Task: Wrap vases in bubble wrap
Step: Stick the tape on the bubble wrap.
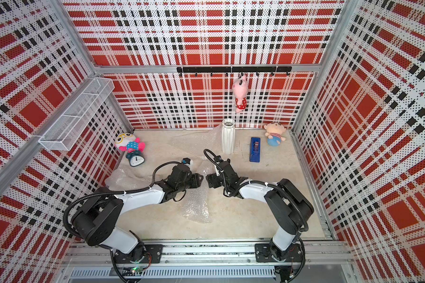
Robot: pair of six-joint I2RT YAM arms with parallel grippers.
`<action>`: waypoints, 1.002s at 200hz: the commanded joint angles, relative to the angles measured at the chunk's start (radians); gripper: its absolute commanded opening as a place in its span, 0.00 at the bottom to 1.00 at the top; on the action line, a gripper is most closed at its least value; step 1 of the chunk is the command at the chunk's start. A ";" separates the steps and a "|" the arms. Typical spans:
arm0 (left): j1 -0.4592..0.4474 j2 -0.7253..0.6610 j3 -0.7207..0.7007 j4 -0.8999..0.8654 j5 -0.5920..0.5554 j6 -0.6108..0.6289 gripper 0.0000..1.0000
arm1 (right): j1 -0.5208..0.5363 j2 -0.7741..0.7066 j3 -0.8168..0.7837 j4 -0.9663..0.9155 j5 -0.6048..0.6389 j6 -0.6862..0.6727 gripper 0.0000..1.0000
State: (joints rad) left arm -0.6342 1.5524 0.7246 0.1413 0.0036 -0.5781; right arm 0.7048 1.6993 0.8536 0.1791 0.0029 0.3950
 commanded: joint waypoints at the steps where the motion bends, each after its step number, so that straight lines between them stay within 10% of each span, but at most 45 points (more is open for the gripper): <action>1: 0.011 -0.036 -0.013 -0.060 0.052 -0.002 0.54 | -0.001 0.025 0.006 0.049 -0.010 0.015 0.81; 115: 0.119 -0.007 0.059 -0.001 0.133 -0.028 0.79 | 0.000 0.049 0.011 0.080 -0.026 0.001 0.75; 200: 0.132 0.086 0.078 -0.008 0.102 -0.011 0.64 | 0.000 0.042 0.016 0.070 -0.018 -0.004 0.75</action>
State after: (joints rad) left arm -0.5095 1.6268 0.7918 0.1261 0.1181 -0.5999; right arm 0.7040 1.7321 0.8536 0.2516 -0.0227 0.4019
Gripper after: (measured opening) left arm 0.672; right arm 0.746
